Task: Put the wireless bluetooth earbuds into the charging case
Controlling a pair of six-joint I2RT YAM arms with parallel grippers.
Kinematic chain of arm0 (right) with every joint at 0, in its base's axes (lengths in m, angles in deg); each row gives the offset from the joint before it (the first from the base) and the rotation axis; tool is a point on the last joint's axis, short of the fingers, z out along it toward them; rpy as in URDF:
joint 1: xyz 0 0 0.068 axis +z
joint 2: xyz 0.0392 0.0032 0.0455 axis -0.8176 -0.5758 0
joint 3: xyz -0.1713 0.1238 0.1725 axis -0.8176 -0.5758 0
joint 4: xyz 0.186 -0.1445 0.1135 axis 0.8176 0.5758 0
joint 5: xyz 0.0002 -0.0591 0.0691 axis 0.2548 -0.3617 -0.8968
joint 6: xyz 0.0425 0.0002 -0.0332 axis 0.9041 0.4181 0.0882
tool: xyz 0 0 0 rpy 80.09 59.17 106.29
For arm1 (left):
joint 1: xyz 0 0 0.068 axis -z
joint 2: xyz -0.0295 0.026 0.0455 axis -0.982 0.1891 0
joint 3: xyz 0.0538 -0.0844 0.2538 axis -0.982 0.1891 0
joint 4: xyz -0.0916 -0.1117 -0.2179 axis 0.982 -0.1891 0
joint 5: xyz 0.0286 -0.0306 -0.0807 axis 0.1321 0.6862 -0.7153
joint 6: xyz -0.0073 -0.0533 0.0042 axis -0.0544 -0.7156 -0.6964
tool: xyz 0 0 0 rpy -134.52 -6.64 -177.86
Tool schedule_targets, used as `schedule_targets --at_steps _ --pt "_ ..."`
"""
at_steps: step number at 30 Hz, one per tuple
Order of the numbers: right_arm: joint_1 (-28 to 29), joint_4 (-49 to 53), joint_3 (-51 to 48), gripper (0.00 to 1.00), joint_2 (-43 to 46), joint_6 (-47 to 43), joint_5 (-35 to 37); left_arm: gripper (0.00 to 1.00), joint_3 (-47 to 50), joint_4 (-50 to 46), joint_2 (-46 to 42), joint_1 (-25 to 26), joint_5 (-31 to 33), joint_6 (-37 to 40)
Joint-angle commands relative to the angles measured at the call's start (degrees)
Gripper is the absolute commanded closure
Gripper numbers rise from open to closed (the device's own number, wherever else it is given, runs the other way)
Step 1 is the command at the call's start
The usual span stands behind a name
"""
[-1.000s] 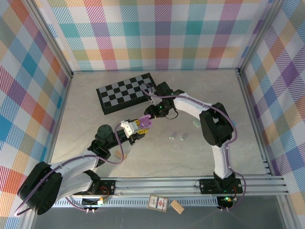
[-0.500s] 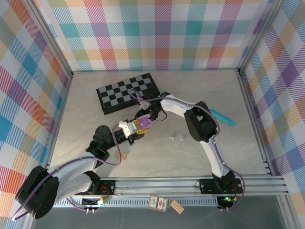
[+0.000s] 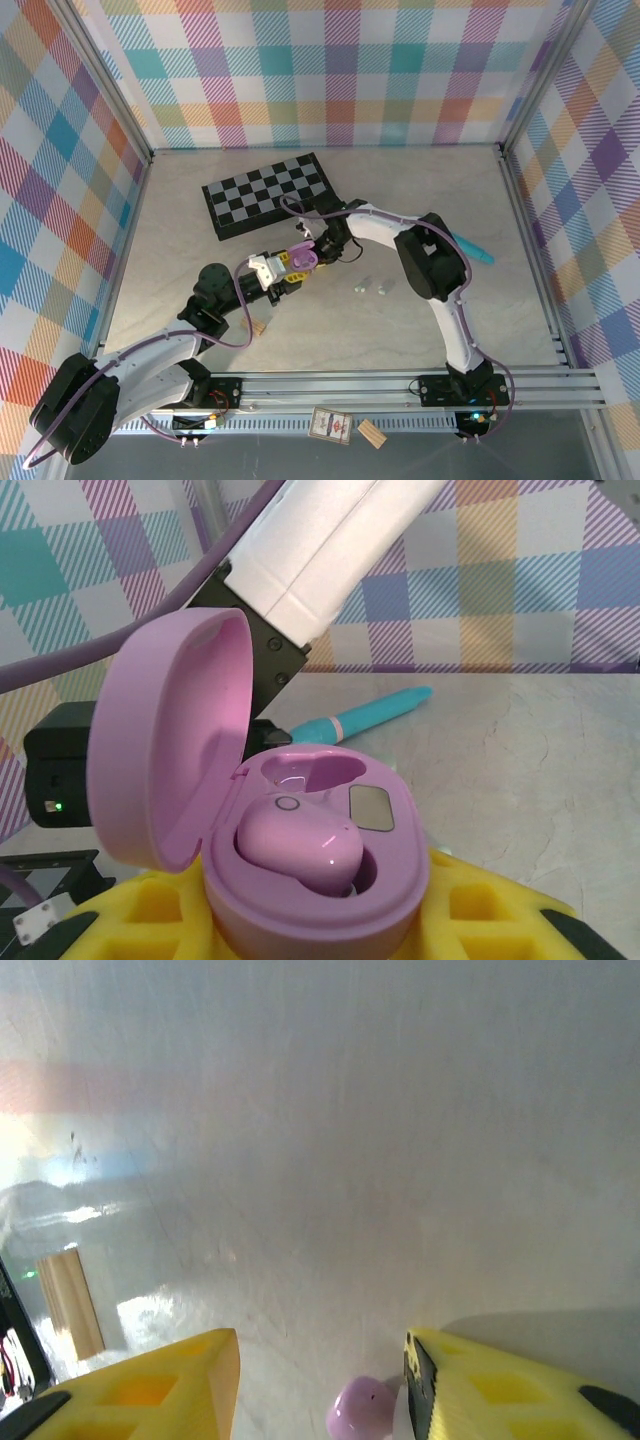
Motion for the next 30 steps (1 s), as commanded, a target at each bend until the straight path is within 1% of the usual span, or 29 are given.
schedule_targets --at_steps 1,7,10,14,18,20,25,30 --pt "0.5 0.5 -3.9 0.53 3.7 0.9 -1.8 0.71 -0.8 1.2 0.0 -0.5 -1.2 0.7" --pt "0.5 -2.6 -9.8 0.54 8.6 4.5 -1.8 0.71 -0.5 1.3 -0.1 -0.5 -1.3 0.5" --pt "0.5 -3.3 -11.1 0.53 10.4 4.1 1.7 0.71 -0.3 1.7 -0.2 -0.5 -1.3 0.4" --pt "0.5 -2.2 -9.1 0.52 10.2 1.2 7.2 0.71 -0.5 2.2 0.2 -0.5 -1.4 0.3" --pt "0.6 -4.5 -9.4 0.52 11.2 0.9 8.4 0.71 -0.4 2.2 -0.8 -0.5 -0.9 0.0" --pt "0.7 -4.6 -9.1 0.52 11.0 1.7 9.0 0.71 -0.3 1.9 -1.5 -0.5 -0.4 0.1" --pt "1.9 -3.4 -6.4 0.54 9.4 5.5 13.1 0.71 0.1 1.7 -2.6 -0.5 0.3 0.0" --pt "2.7 -3.9 -3.6 0.54 6.5 8.7 12.8 0.71 -0.2 1.7 -2.4 -0.6 -0.1 0.1"
